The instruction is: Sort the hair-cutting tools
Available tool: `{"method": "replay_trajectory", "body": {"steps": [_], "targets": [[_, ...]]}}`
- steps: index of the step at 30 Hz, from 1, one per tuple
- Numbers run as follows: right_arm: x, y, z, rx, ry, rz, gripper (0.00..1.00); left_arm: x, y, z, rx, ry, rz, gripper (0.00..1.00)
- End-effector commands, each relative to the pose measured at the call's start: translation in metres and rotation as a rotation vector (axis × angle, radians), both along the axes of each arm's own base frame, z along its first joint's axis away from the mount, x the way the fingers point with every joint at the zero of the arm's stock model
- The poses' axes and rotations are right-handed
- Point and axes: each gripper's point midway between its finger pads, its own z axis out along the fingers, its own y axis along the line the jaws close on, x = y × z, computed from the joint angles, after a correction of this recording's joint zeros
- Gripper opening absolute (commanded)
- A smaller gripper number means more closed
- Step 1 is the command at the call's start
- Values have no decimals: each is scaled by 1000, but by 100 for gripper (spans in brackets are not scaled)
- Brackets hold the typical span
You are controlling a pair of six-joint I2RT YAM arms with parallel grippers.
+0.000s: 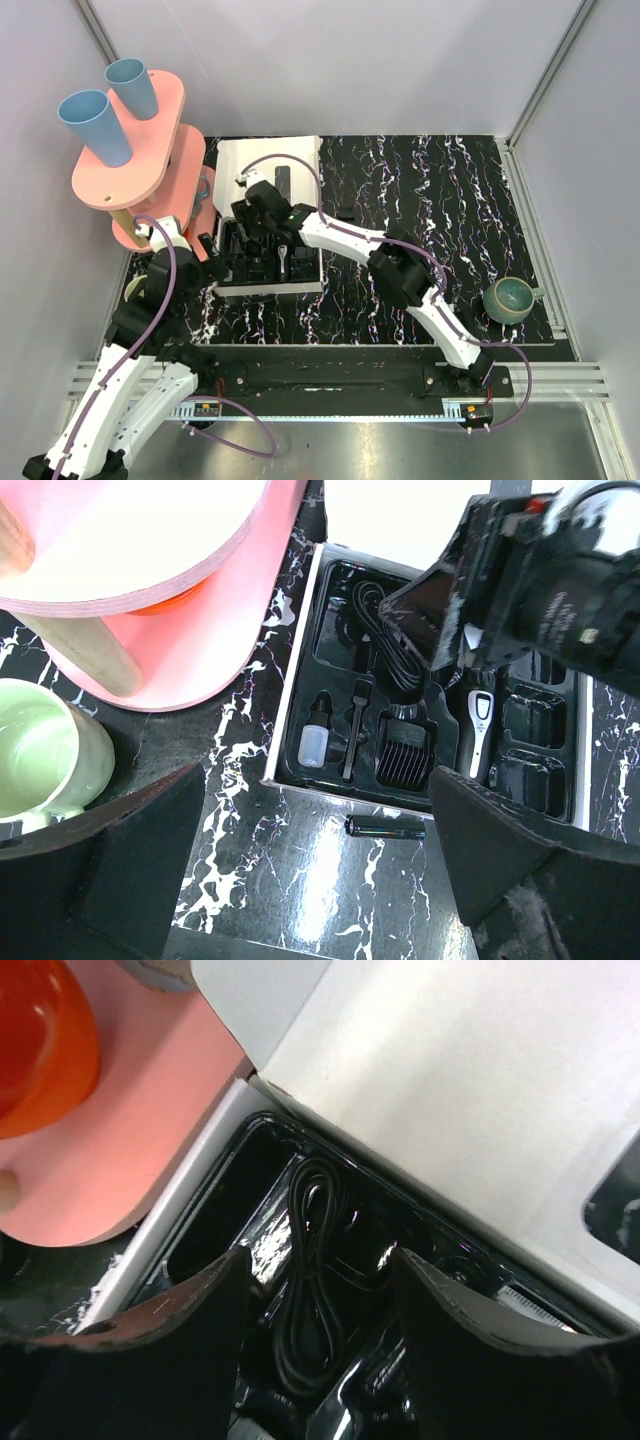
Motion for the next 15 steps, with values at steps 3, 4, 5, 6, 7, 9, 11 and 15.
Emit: {"method": "replay_trajectory", "body": {"steps": [3,4,5,6,7,9,11,15], "targets": [[-6,-29,123,121,-100,-61,68,10,-17,8,-39,-6,-71,99],[-9,-36,127,114,-92,-73,69,11,-23,5,-47,13,-92,99],[-17,-48,136,114,-80,-89,69,9,-33,2,-81,34,-135,99],[-23,-61,131,77,-53,-107,69,9,-39,-1,-101,52,-156,99],[-28,-72,130,61,-35,-118,69,8,-45,-7,-115,87,-175,99],[-47,-105,122,15,30,-158,69,3,-61,-19,-189,158,-211,99],[-67,-135,114,-9,92,-188,69,0,-77,-36,-259,244,-225,99],[-97,-180,97,-63,175,-218,69,-5,-96,-71,-293,347,-229,98]]}}
